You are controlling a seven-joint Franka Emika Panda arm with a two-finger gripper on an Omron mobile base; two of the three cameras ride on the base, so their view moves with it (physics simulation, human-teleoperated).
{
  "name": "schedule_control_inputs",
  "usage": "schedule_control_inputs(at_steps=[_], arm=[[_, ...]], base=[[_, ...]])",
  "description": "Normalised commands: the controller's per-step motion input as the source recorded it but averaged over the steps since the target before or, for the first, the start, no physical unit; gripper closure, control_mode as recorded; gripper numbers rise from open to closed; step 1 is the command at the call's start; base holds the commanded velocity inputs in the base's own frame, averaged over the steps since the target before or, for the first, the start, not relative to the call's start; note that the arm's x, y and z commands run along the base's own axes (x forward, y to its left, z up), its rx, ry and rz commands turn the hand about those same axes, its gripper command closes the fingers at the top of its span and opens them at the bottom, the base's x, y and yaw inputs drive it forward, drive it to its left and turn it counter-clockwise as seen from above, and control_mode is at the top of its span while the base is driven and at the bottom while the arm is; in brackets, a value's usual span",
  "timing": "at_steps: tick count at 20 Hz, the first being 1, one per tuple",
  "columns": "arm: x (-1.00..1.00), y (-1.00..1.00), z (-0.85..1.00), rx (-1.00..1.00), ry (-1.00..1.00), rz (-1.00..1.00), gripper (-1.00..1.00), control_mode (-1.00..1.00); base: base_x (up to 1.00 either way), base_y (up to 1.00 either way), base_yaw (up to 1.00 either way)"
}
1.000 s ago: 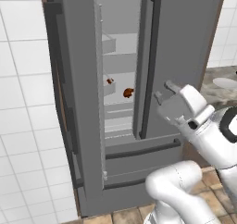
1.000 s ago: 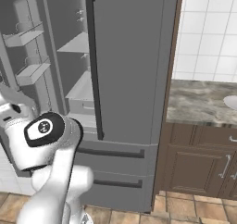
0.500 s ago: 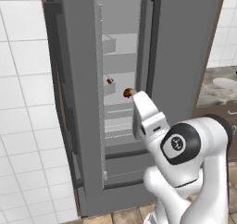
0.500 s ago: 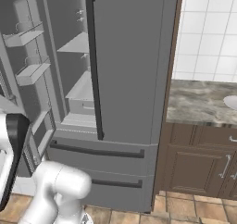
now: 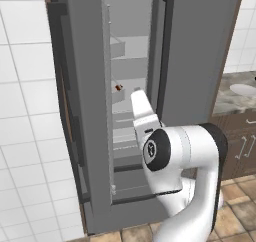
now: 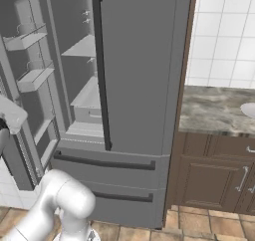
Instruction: Place the chicken drumstick on the counter behind the older chicken drumstick on the same shelf of the fridge to maintain FIFO order. Close the fridge door when finished.
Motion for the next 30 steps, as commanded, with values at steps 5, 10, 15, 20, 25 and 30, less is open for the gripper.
schedule_control_inputs(at_steps=[5, 10, 15, 20, 25, 30], arm=[[-0.68, 0.55, -0.17, 0.01, 0.27, -0.16, -1.00, -1.00], [-0.98, 0.67, -0.22, 0.02, 0.19, -0.11, -1.00, -1.00], [-0.94, 0.90, -0.37, 0.00, 0.16, -0.05, -1.00, -1.00], [-0.72, 1.00, -0.52, -0.06, 0.15, 0.00, -1.00, -1.00], [-0.31, 1.00, -0.59, -0.20, 0.17, 0.02, -1.00, -1.00], [-0.13, 1.00, -0.57, -0.25, 0.17, 0.00, -1.00, -1.00]], base=[[0.00, 0.00, 0.00], [0.00, 0.00, 0.00], [0.00, 0.00, 0.00], [0.00, 0.00, 0.00], [0.00, 0.00, 0.00], [0.00, 0.00, 0.00]])
